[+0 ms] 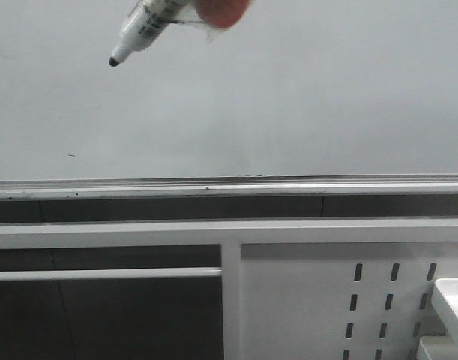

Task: Write number 1 on whiteboard

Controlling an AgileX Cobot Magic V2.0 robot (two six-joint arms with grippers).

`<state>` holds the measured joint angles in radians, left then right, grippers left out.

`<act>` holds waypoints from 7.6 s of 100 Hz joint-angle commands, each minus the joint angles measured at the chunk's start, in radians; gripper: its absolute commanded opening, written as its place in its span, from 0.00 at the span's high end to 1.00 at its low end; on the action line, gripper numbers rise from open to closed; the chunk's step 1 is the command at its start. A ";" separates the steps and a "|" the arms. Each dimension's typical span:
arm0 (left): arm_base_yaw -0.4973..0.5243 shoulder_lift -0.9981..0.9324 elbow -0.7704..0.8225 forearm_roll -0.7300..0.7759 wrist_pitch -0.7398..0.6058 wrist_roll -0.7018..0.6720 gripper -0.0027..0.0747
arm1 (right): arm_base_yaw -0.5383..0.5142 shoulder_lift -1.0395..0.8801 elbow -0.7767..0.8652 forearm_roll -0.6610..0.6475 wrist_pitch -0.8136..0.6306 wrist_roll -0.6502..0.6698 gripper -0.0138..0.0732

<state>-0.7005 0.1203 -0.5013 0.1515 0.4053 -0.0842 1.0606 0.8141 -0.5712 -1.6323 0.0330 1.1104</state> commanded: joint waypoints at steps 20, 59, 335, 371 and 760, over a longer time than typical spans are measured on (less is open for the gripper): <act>0.003 0.014 -0.022 -0.004 -0.079 -0.010 0.99 | -0.004 -0.017 -0.037 0.028 0.041 -0.051 0.93; 0.003 0.014 -0.022 -0.004 -0.079 -0.010 0.99 | -0.004 -0.050 -0.039 0.640 -0.001 -0.702 0.93; 0.003 0.014 -0.022 -0.004 -0.074 -0.010 0.99 | -0.351 0.296 0.181 1.844 -0.907 -1.765 0.91; 0.003 0.014 -0.022 -0.004 -0.073 -0.010 0.99 | -0.352 0.300 0.181 1.940 -0.917 -1.814 0.91; -0.021 0.782 -0.347 -0.911 0.243 1.145 0.99 | -0.010 0.190 -0.419 1.856 0.321 -1.764 0.93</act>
<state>-0.7171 0.9086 -0.8100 -0.7015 0.7120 1.1024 1.0490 1.0133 -0.9557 0.2294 0.4121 -0.6428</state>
